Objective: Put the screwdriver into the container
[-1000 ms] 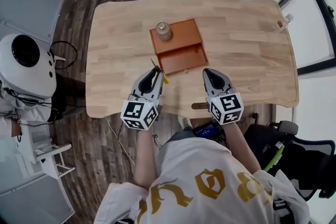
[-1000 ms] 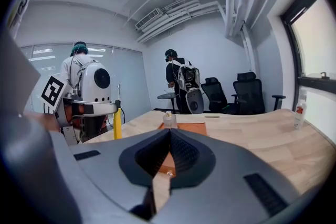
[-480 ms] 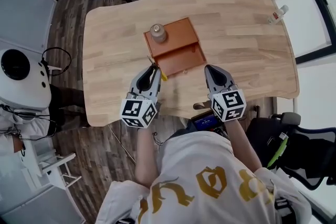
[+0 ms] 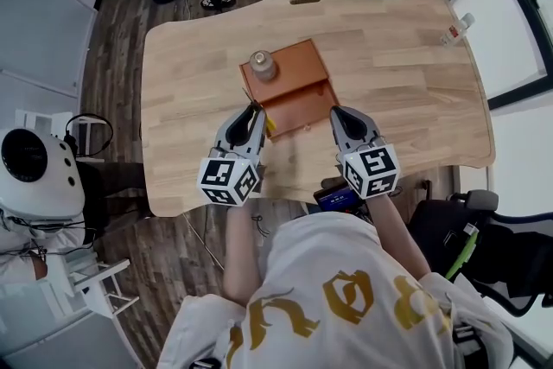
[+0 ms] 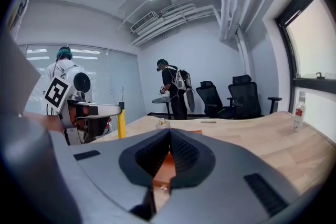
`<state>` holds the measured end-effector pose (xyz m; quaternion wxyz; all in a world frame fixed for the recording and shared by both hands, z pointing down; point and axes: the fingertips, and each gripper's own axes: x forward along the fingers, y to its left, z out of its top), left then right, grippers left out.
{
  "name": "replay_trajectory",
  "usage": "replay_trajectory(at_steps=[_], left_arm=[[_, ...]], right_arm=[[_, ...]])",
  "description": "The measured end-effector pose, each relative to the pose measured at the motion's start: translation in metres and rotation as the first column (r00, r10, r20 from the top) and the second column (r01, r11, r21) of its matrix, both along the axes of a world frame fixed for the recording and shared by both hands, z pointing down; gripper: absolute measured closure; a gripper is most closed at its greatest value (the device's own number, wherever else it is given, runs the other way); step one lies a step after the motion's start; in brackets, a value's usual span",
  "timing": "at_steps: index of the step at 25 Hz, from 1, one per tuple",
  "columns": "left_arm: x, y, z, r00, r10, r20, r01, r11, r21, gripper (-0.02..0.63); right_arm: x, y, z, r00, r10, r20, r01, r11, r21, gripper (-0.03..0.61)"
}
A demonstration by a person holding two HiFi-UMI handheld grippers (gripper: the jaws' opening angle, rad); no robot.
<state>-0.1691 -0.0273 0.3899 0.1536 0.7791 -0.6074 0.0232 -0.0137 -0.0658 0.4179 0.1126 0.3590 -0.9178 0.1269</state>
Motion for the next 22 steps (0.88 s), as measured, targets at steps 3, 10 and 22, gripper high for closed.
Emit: replay_trajectory(at_steps=[3, 10, 22], left_arm=[[0.002, -0.008, -0.001, 1.000, 0.013, 0.015, -0.013, 1.000, -0.004, 0.534], [0.002, -0.020, 0.010, 1.000, 0.017, 0.010, -0.017, 1.000, -0.024, 0.533], [-0.006, -0.035, 0.037, 1.000, 0.025, 0.012, -0.024, 0.996, -0.088, 0.534]], right_arm=[[-0.001, -0.009, -0.004, 1.000, 0.005, 0.007, -0.005, 1.000, 0.007, 0.569], [0.001, -0.018, 0.009, 1.000, 0.002, -0.010, -0.002, 1.000, -0.021, 0.569], [-0.006, -0.037, 0.035, 0.999, -0.005, -0.037, 0.002, 0.998, -0.067, 0.569]])
